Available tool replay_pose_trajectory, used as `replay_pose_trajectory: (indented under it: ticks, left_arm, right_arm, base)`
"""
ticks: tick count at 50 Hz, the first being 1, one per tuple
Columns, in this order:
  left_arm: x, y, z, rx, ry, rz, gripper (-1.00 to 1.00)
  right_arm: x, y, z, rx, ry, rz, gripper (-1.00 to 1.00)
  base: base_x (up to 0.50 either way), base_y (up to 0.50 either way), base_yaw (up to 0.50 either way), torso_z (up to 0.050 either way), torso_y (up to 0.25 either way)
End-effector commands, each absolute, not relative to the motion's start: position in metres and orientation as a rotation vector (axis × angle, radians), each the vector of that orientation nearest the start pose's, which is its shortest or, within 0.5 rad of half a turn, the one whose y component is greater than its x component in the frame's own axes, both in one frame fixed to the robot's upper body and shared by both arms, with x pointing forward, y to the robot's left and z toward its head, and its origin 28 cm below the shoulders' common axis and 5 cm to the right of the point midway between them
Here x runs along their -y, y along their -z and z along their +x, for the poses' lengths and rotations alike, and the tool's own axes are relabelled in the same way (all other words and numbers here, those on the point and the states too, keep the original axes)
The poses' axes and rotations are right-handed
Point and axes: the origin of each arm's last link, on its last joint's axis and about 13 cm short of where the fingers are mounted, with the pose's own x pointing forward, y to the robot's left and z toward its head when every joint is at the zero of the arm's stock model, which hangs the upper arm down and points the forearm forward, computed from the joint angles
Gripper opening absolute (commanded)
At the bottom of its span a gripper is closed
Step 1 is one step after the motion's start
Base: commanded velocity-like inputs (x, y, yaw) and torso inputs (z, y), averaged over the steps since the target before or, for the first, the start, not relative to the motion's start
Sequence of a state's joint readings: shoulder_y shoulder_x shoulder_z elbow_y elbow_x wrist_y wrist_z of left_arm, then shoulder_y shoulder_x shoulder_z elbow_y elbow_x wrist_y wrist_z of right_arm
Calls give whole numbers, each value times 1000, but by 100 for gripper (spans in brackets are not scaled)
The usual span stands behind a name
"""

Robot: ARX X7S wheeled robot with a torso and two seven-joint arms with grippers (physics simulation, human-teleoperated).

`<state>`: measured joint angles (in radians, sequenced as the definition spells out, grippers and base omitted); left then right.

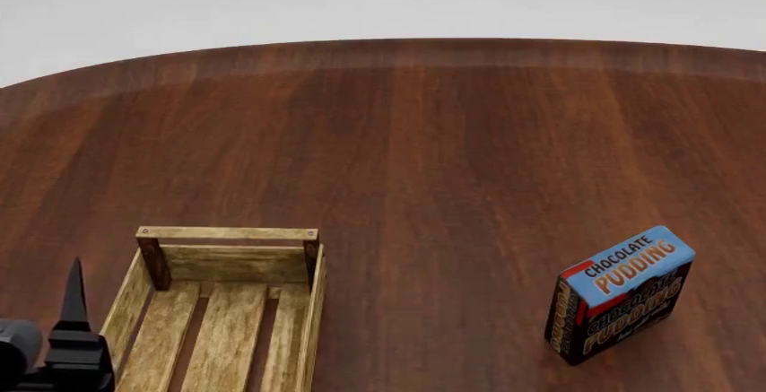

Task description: Stack the left bowl on the right bowl and place them in the tray.

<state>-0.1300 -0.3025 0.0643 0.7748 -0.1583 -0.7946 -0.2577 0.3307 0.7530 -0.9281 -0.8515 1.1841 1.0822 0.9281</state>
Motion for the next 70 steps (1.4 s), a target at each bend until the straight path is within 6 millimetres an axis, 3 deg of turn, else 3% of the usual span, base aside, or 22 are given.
replay_pose_trajectory:
  ticks: [1, 27, 70]
  left_arm:
    - [-233, -144, 196, 116, -97, 184, 100]
    - [-232, -146, 198, 116, -89, 181, 100]
    - [-228, -143, 197, 109, -75, 191, 100]
  right_arm:
    - [91, -121, 88, -602, -533, -554, -100]
    - [120, -154, 89, -580, -369, -599, -100]
    - [166, -163, 111, -620, -207, -526, -100]
  base:
    - [0, 0, 0, 0, 0]
    - [0, 0, 0, 0, 0]
    - [0, 0, 0, 0, 0]
